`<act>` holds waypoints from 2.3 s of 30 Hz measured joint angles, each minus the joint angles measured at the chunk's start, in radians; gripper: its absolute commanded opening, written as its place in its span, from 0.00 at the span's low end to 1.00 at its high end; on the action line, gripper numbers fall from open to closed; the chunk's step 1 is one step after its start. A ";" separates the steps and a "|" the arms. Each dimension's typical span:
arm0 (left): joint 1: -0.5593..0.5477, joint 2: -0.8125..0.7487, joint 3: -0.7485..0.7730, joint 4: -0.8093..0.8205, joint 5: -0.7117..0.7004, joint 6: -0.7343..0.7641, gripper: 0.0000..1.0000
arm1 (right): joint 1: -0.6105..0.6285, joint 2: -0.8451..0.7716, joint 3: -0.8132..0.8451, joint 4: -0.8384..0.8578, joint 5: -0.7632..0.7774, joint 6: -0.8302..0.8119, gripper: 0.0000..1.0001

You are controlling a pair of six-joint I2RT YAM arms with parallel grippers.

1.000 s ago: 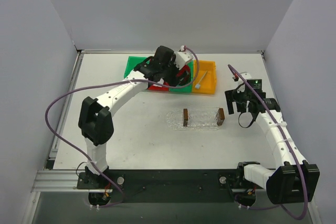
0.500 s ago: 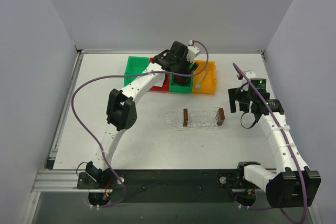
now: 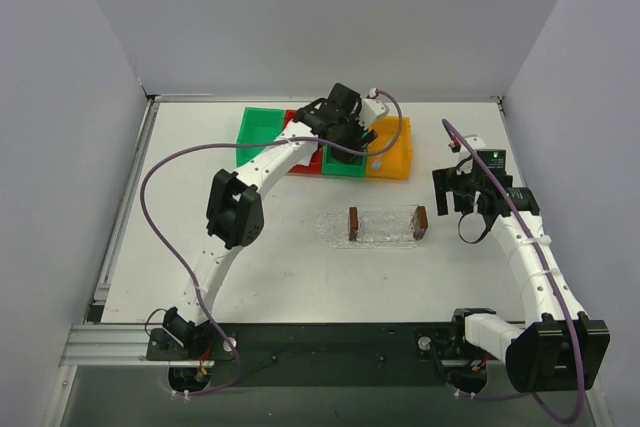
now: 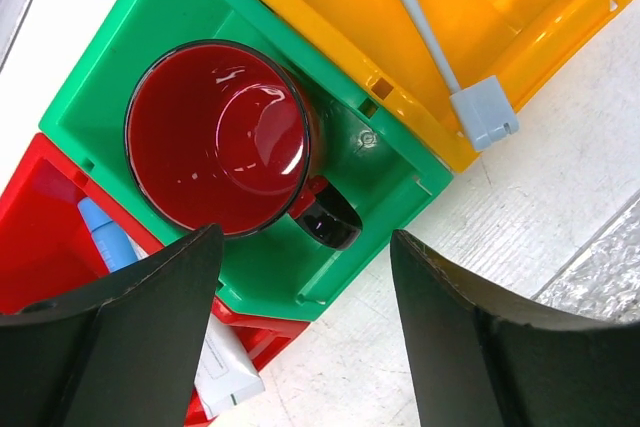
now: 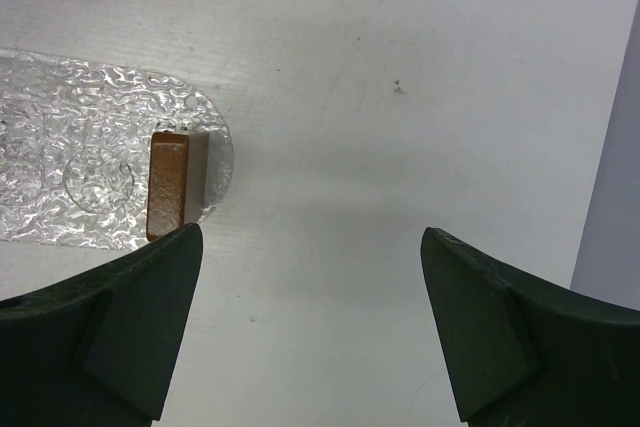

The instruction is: Prepare toiletry sets of a toothbrush and toothpaste on the tray

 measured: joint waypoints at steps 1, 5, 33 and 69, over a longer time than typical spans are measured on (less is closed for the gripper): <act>0.000 0.000 0.000 0.001 -0.001 0.011 0.78 | 0.000 0.003 0.000 0.000 -0.002 -0.001 0.85; -0.002 0.002 0.000 0.010 0.000 0.052 0.78 | 0.000 0.008 0.000 0.000 -0.008 -0.003 0.85; -0.006 0.135 0.071 0.045 0.016 0.192 0.56 | -0.008 0.009 -0.003 0.001 -0.013 -0.007 0.85; -0.014 0.159 0.089 0.067 -0.041 0.198 0.00 | -0.019 0.011 -0.012 0.002 -0.016 -0.010 0.85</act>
